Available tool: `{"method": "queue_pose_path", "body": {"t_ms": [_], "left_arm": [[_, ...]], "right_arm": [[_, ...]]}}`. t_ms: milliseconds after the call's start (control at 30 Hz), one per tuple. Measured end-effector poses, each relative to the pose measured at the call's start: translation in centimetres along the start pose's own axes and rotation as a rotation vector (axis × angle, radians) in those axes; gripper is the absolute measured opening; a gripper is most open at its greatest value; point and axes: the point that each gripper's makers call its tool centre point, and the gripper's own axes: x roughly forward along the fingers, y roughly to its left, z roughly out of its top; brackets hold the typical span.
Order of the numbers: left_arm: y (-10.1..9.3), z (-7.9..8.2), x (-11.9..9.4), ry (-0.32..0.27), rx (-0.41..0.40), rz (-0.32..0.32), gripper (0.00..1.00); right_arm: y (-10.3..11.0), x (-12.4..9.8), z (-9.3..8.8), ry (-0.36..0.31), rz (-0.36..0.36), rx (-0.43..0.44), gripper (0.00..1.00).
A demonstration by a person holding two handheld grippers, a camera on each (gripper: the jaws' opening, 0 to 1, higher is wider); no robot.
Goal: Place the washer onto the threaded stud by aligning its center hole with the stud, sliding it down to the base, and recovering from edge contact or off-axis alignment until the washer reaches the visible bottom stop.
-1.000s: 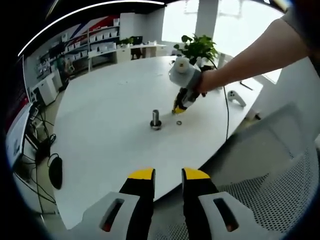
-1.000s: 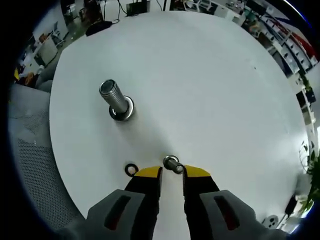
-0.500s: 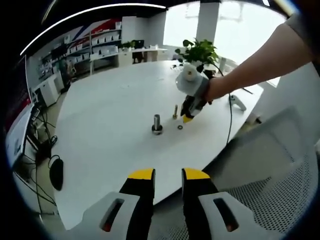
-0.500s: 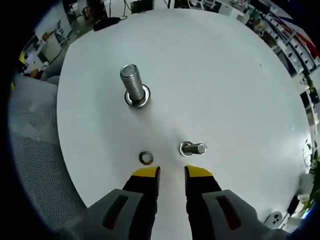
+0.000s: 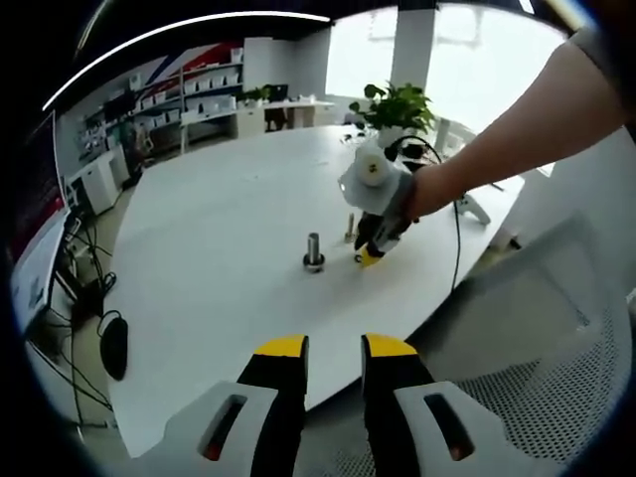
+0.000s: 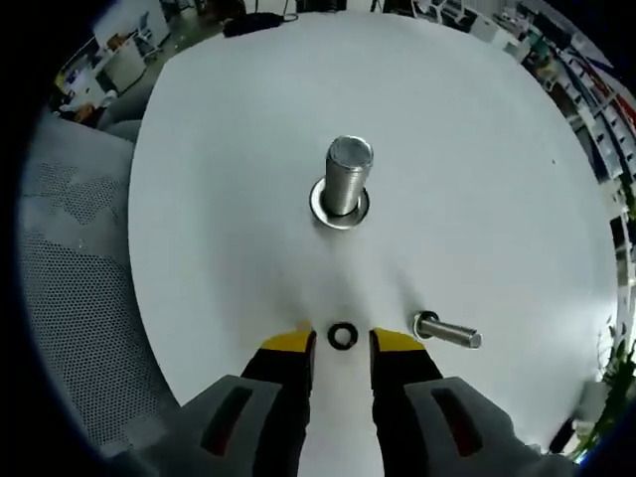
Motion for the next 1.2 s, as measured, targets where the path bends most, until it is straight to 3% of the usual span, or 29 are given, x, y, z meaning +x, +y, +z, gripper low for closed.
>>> {"method": "queue_pose_path", "body": {"t_ms": [233, 433, 533, 767, 933, 1200], "left_arm": [[-0.1, 0.1, 0.0, -0.005, 0.004, -0.006, 0.19], [-0.1, 0.2, 0.0, -0.01, 0.003, -0.002, 0.19], [-0.1, 0.2, 0.0, -0.009, 0.004, -0.003, 0.19], [-0.1, 0.3, 0.0, -0.008, 0.009, -0.007, 0.18], [-0.1, 0.3, 0.0, -0.011, 0.008, -0.008, 0.18], [-0.1, 0.2, 0.0, -0.008, 0.007, -0.004, 0.18]], "right_arm": [[-0.5, 0.2, -0.4, 0.027, 0.009, -0.022, 0.2], [-0.7, 0.3, -0.8, 0.02, 0.065, 0.16, 0.22], [-0.7, 0.2, -0.7, 0.02, 0.062, 0.092, 0.22], [-0.8, 0.2, -0.6, 0.031, 0.052, 0.151, 0.22], [-0.9, 0.3, -0.2, 0.03, 0.049, 0.127, 0.2], [-1.4, 0.5, 0.0, 0.111, 0.057, 0.119, 0.15]]}}
